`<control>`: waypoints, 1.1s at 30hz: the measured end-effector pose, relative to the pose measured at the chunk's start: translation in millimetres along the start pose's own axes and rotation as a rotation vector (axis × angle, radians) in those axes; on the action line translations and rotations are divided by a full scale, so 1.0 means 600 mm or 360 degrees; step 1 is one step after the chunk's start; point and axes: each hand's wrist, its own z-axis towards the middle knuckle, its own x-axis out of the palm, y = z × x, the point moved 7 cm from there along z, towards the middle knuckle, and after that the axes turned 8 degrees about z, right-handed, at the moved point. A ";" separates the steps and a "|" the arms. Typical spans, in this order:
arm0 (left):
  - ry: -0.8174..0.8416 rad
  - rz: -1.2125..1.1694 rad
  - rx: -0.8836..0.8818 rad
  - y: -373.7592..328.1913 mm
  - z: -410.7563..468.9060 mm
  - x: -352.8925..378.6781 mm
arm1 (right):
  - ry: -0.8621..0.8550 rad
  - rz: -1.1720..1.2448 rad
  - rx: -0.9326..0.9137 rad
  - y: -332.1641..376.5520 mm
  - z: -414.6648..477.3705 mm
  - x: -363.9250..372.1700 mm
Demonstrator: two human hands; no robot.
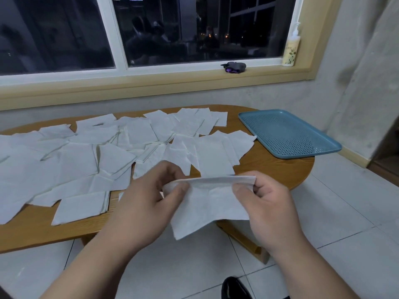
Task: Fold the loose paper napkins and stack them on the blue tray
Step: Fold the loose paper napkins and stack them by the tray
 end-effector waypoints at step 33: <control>0.0050 0.0170 -0.0322 0.197 -0.028 -0.077 | 0.0306 -0.0285 0.0019 -0.045 0.040 0.196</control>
